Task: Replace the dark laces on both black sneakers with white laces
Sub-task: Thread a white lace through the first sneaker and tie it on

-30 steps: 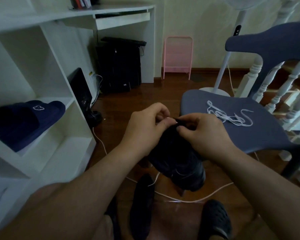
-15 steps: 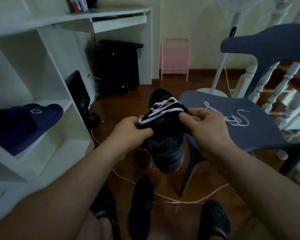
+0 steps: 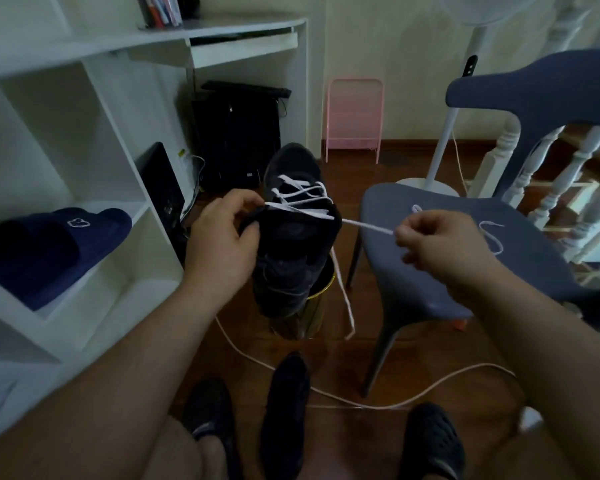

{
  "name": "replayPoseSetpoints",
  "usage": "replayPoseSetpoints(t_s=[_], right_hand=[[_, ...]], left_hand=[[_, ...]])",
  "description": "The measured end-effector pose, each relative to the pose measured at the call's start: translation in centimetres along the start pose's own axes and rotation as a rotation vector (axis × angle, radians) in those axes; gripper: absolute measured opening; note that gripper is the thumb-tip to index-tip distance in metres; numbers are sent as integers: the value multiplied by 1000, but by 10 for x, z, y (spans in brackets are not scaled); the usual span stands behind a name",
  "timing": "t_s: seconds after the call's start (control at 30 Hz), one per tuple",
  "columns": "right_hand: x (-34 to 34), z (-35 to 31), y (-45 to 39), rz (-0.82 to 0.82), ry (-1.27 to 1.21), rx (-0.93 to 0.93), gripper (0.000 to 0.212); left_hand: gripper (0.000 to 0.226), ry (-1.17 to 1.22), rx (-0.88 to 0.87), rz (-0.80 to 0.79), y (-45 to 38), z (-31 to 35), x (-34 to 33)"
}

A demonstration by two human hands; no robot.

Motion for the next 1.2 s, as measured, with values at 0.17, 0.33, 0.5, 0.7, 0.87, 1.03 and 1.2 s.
replayPoseSetpoints(t_s=[0.17,0.33,0.5,0.7,0.87,1.03,1.2], right_hand=[[-40,4,13,-356,215,36,13],[-40,5,2,-167,36,34,15],[-54,8,-5,-146,-259,-8,33],[-67,15,-9,-216,-142,14,17],[-50,26,-9,-251,158,37,12],[-30,10,-3,-105,118,174,19],[-61,-10,3,-167,130,298,15]], left_hand=[[32,7,-79,-21,4,9,-3],[31,63,-126,-31,9,22,-4],[25,-6,-212,-51,12,27,-7],[23,-8,-205,28,2,16,3],[27,-194,-112,56,-19,-12,27],[31,-366,-121,-276,-16,-19,15],[44,-341,-282,-625,17,10,-32]])
Point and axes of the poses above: each hand's wrist, its own y-axis away from the middle knuckle, its own x-axis out of the back of the hand, z = x × y, the point moved 6 cm from there along -y, towards the middle knuckle, and after that the axes turned 8 degrees about y, right-handed, at the moved point
